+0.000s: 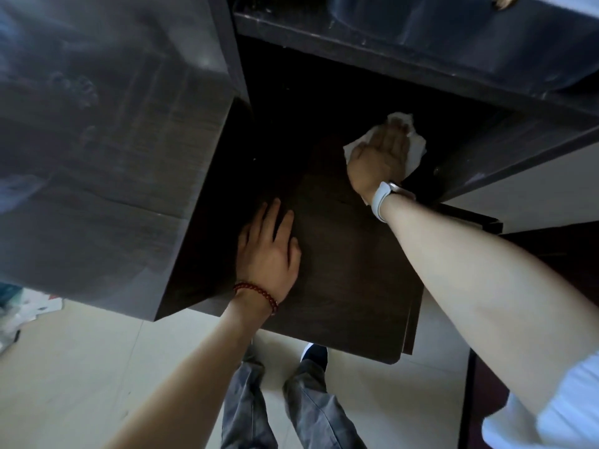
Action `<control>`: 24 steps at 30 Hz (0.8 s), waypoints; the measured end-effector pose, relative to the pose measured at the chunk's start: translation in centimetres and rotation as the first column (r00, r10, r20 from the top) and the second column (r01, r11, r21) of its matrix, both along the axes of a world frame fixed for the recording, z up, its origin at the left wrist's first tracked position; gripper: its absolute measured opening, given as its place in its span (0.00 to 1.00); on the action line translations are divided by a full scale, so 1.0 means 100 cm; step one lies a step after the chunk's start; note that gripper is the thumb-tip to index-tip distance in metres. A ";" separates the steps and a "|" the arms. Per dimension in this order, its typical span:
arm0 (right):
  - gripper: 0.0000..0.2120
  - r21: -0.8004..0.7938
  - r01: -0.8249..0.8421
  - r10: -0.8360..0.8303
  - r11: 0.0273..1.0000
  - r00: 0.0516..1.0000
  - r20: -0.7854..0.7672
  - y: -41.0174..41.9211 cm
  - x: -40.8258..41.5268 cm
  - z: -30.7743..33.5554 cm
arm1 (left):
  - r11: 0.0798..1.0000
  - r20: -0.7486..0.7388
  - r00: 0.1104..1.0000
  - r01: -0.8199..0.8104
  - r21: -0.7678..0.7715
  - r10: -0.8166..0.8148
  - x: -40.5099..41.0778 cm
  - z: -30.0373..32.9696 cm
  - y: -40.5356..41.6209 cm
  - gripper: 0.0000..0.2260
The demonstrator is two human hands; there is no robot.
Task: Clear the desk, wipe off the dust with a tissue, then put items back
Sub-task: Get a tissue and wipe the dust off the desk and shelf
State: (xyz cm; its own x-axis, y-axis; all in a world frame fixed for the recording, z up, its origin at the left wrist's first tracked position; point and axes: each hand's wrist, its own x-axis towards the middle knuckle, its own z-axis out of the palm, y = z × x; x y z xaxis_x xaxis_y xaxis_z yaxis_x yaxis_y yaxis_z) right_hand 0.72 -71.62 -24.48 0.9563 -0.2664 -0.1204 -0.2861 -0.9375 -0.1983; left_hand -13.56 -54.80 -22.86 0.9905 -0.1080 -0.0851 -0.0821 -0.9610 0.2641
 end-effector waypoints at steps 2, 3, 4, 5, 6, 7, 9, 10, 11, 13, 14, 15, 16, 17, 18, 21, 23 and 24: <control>0.29 0.037 -0.192 0.189 0.981 0.980 0.055 0.024 0.003 -0.001 | 0.998 0.017 0.998 -0.058 -0.014 0.059 -0.003 -0.001 0.009 0.22; 0.30 0.044 -0.275 0.271 0.960 0.959 0.082 0.036 0.007 0.000 | 0.996 0.018 0.996 -0.083 -0.030 0.084 -0.005 -0.002 0.012 0.22; 0.30 0.035 -0.347 0.343 0.937 0.935 0.087 0.047 0.013 0.001 | 0.994 0.022 0.995 -0.095 -0.048 0.096 -0.007 -0.002 0.015 0.23; 0.28 0.018 -0.401 0.400 0.916 0.915 0.055 0.057 0.020 0.001 | 0.994 0.030 0.995 -0.095 -0.062 0.097 -0.009 -0.002 0.017 0.23; 0.27 0.009 -0.441 0.441 0.898 0.897 0.020 0.064 0.027 0.002 | 0.994 0.035 0.995 -0.089 -0.070 0.091 -0.012 -0.003 0.019 0.23; 0.26 0.022 -0.458 0.458 0.889 0.889 0.026 0.070 0.033 0.001 | 0.994 0.038 0.996 -0.076 -0.072 0.079 -0.015 -0.003 0.020 0.23; 0.29 0.052 -0.468 0.462 0.882 0.881 0.101 0.080 0.037 0.002 | 0.996 0.042 0.997 -0.057 -0.075 0.061 -0.021 -0.005 0.023 0.22; 0.30 0.063 -0.471 0.462 0.880 0.879 0.120 0.084 0.037 0.000 | 0.996 0.049 0.997 -0.057 -0.073 0.060 -0.024 -0.006 0.025 0.22; 0.29 0.063 -0.475 0.466 0.878 0.877 0.112 0.088 0.034 -0.001 | 0.995 0.063 0.996 -0.062 -0.072 0.067 -0.026 -0.007 0.026 0.22; 0.26 0.065 -0.509 0.501 0.858 0.858 0.115 0.093 0.019 -0.003 | 0.992 0.089 0.991 -0.091 -0.090 0.099 -0.031 -0.006 0.027 0.21; 0.26 0.076 -0.530 0.517 0.845 0.844 0.139 0.093 0.007 -0.001 | 0.988 0.101 0.987 -0.112 -0.111 0.123 -0.035 -0.004 0.027 0.21; 0.27 0.098 -0.551 0.537 0.829 0.833 0.134 0.092 -0.007 0.000 | 0.981 0.106 0.983 -0.135 -0.138 0.150 -0.041 0.000 0.027 0.21; 0.28 0.114 -0.577 0.567 0.809 0.816 0.112 0.091 -0.024 0.002 | 0.975 0.113 0.979 -0.152 -0.163 0.172 -0.046 0.004 0.027 0.21; 0.28 0.126 -0.604 0.596 0.787 0.797 0.100 0.090 -0.043 0.002 | 0.971 0.124 0.975 -0.160 -0.179 0.184 -0.053 0.007 0.028 0.20; 0.27 0.115 -0.640 0.631 0.760 0.769 0.105 0.089 -0.064 0.002 | 0.969 0.134 0.973 -0.161 -0.186 0.187 -0.061 0.011 0.029 0.20; 0.28 0.018 -0.709 0.707 0.705 0.704 0.064 0.094 -0.127 0.004 | 0.963 0.085 0.973 -0.198 -0.182 0.216 -0.089 0.018 0.035 0.20; 0.28 -0.001 -0.731 0.731 0.682 0.682 -0.016 0.091 -0.162 0.002 | 0.963 -0.003 0.969 -0.245 -0.116 0.246 -0.109 0.019 0.039 0.21; 0.27 0.007 -0.726 0.725 0.688 0.687 -0.036 0.086 -0.176 0.003 | 0.965 -0.066 0.966 -0.255 -0.066 0.250 -0.117 0.021 0.040 0.22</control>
State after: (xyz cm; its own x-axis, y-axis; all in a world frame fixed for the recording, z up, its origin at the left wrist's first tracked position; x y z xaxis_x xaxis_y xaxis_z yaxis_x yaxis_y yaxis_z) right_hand -16.86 -62.99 -24.21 0.8471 0.5077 -0.1569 0.4776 -0.8569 -0.1941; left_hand -25.25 -50.82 -20.73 0.9802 0.1369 -0.1432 0.1778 -0.9264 0.3318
